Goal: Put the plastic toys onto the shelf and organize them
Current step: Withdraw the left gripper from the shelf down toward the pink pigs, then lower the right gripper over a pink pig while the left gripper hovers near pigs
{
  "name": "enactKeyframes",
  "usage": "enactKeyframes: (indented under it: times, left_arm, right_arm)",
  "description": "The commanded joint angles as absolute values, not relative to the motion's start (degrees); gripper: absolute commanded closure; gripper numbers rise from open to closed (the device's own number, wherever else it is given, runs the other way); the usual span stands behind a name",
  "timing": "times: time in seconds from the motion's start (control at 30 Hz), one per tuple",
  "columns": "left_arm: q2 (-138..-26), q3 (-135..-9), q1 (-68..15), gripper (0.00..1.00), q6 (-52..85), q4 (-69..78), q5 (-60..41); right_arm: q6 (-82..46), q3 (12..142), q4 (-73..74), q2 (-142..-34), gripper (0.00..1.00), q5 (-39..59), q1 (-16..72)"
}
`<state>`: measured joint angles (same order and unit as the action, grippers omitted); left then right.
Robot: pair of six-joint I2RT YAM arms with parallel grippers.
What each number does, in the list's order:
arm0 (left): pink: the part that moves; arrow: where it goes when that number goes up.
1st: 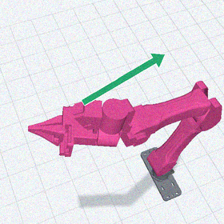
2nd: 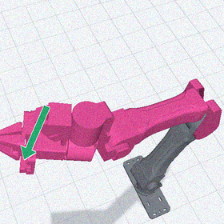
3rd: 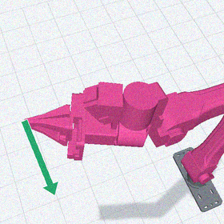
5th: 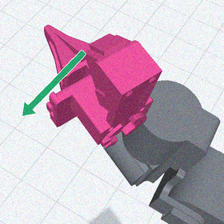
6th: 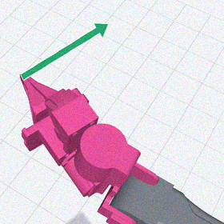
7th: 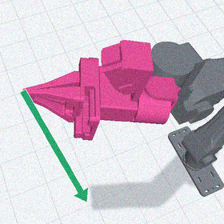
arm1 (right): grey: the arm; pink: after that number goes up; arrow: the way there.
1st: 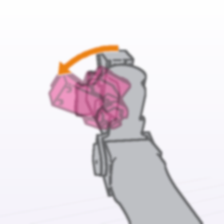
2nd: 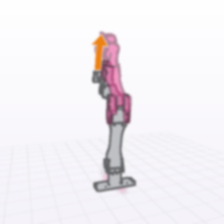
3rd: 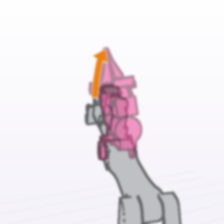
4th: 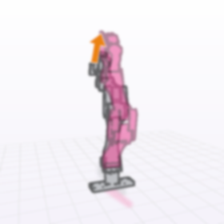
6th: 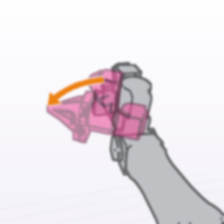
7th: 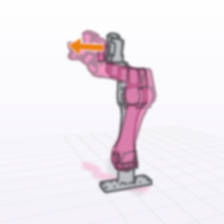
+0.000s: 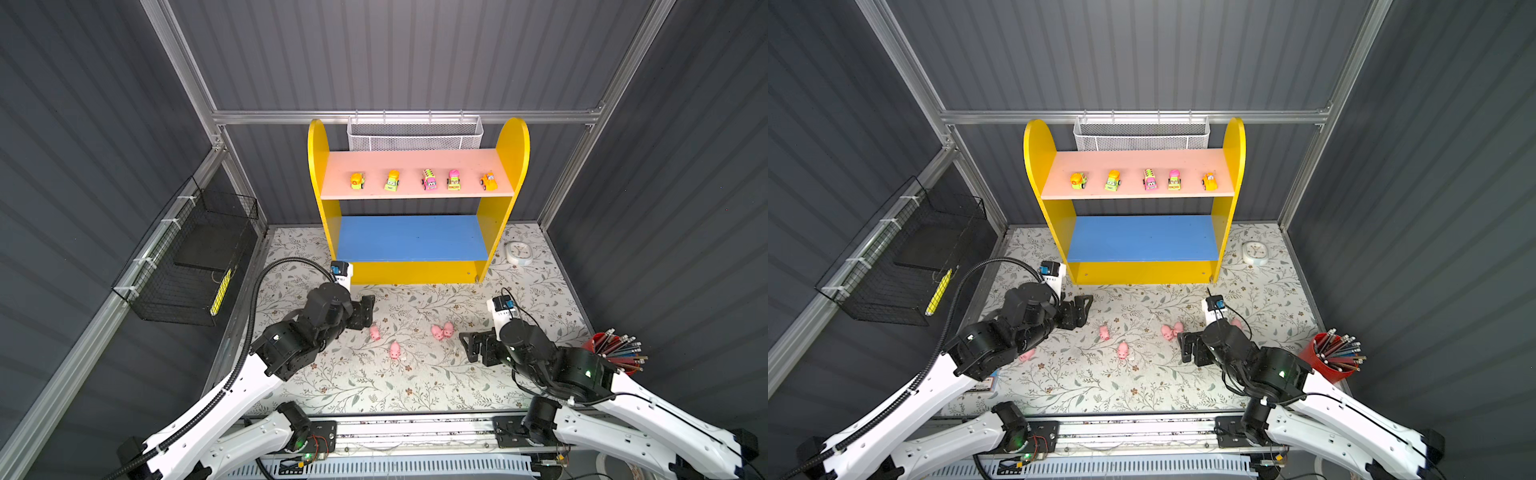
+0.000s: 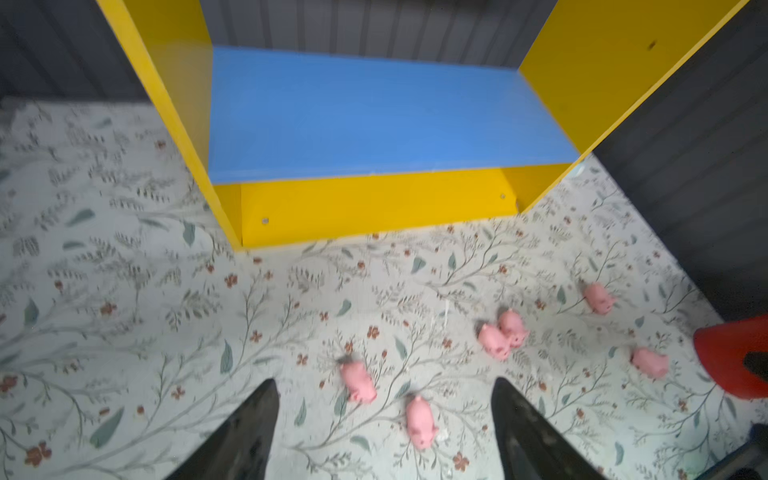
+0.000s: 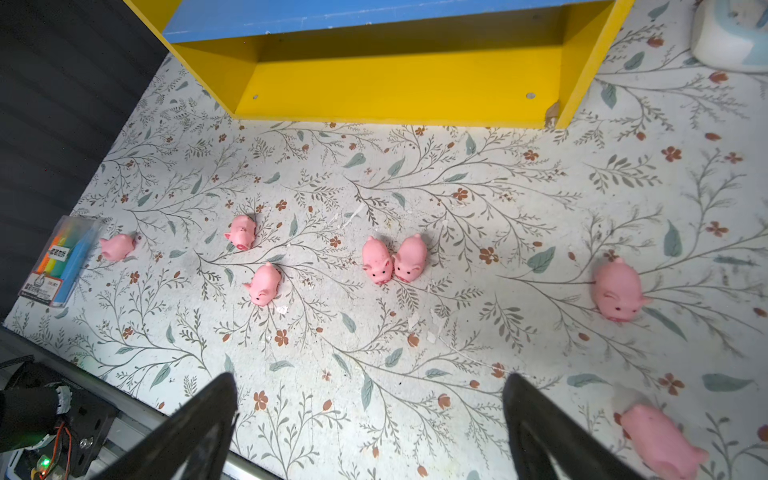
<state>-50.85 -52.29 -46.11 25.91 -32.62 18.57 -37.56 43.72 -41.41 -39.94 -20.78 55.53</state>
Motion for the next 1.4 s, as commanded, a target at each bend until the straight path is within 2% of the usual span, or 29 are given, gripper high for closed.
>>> enactKeyframes:
  times: [0.0,0.23,0.37,0.53,0.7,0.97,1.13,1.37]
  left_arm:
    - [-48.75,-45.97,-46.60,0.16,30.92,-28.16,15.63]
    - [-44.94,-35.27,-47.88,0.13,35.68,-24.15,14.74]
    - [-46.67,-34.81,-48.67,0.13,36.03,-23.11,15.08]
    - [-56.61,-40.07,-50.31,0.11,31.52,-20.04,14.98]
    - [-67.64,-44.05,-50.96,0.09,28.35,-11.69,10.66]
    - [-81.34,-49.91,-52.20,0.09,25.88,-3.14,4.76]
    - [-84.58,-51.74,-52.78,0.08,25.14,-1.46,3.35]
    - [-84.12,-51.18,-52.82,0.08,24.43,-1.65,3.60]
  right_arm:
    - [-39.94,41.23,-38.88,-41.05,0.02,-19.93,55.42]
    - [-43.05,38.08,-37.09,-46.51,0.09,-22.86,55.33]
    - [-45.09,37.23,-37.68,-50.00,0.10,-26.46,53.63]
    - [-42.50,32.59,-33.52,-49.37,0.11,-19.16,40.04]
    - [-38.75,31.11,-33.21,-46.32,0.09,-17.60,29.88]
    - [-33.02,30.24,-26.75,-51.78,0.08,-7.98,14.89]
    - [-31.14,31.38,-23.54,-56.76,0.11,-3.12,9.15]
    - [-31.27,32.04,-19.98,-61.85,0.13,-0.25,6.06]
